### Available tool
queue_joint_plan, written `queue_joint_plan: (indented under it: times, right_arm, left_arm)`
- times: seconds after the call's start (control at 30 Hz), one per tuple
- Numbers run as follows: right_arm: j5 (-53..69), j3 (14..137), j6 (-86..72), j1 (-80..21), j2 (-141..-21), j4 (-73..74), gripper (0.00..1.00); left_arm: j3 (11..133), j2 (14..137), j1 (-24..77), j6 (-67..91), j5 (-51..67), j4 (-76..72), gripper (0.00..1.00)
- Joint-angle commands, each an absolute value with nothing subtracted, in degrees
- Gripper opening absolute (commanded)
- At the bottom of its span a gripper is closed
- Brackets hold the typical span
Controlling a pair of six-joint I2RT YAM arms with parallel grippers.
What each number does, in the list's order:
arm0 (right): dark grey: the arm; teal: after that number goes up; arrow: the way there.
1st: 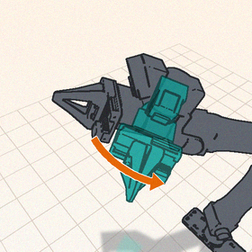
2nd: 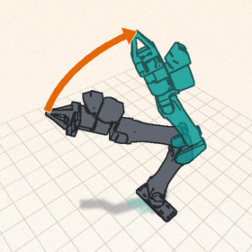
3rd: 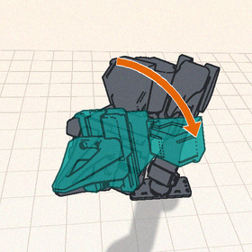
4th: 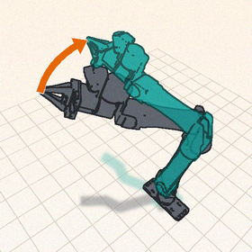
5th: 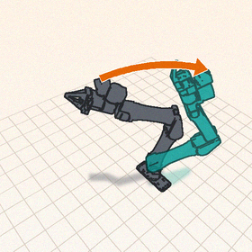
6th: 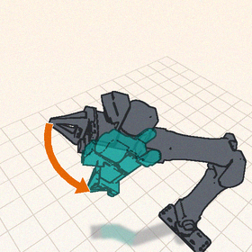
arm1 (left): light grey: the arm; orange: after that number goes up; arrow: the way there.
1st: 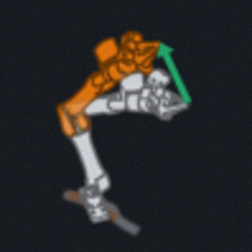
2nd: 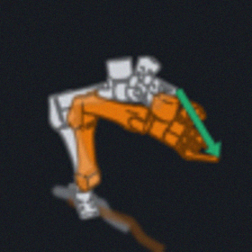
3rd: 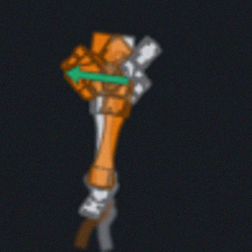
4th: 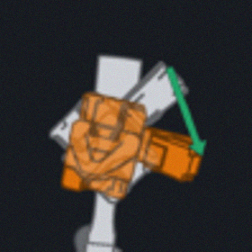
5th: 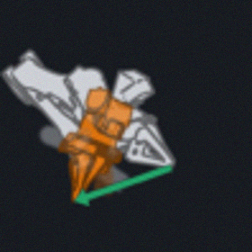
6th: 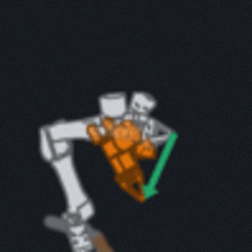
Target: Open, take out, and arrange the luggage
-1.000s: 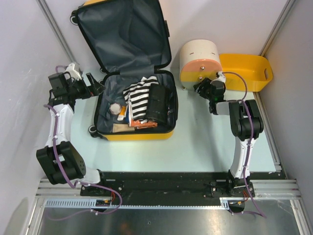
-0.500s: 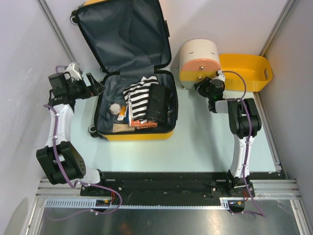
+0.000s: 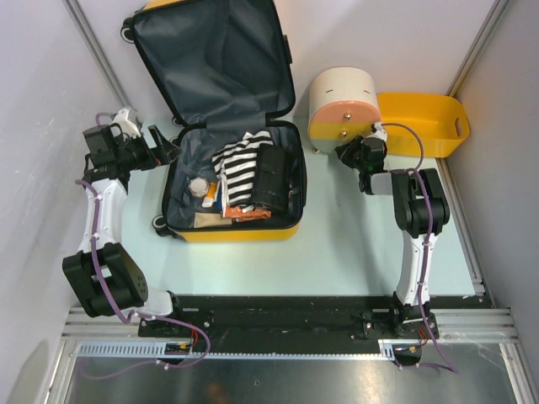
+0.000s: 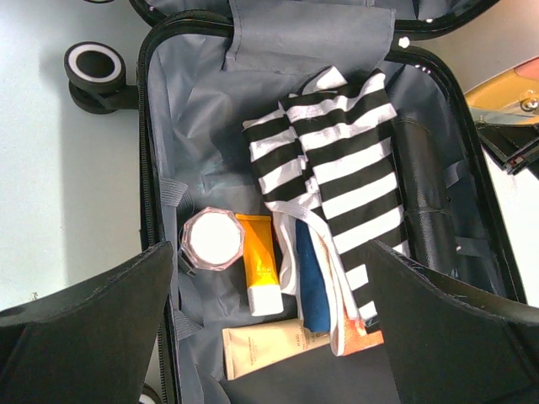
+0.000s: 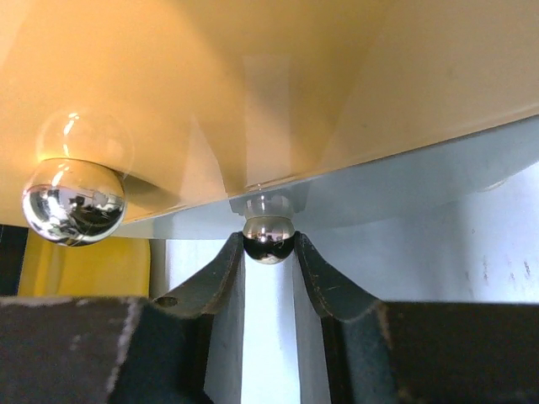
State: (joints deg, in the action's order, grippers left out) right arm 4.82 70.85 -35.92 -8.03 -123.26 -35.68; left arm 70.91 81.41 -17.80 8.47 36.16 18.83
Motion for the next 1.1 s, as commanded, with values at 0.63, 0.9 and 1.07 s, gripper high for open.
queue_joint_plan:
  times: [0.63,0.9,1.07]
  right_arm:
    - [4.9,51.7,-34.5,-11.0,-106.3,-34.3,0.54]
    - [7.2,51.7,-30.2,-9.6,-99.9,-27.4,0.85]
    - [9.9,51.7,-23.8,-9.2,-95.2,-20.1,0.92]
  left_arm:
    - [67.8,80.0,-15.8,-8.7,33.2,23.9,0.99]
    - [70.3,85.0,-6.7,-13.9,21.5,34.8,0.85]
    - [70.0,89.3,-1.2,-12.4,16.3,35.2,0.78]
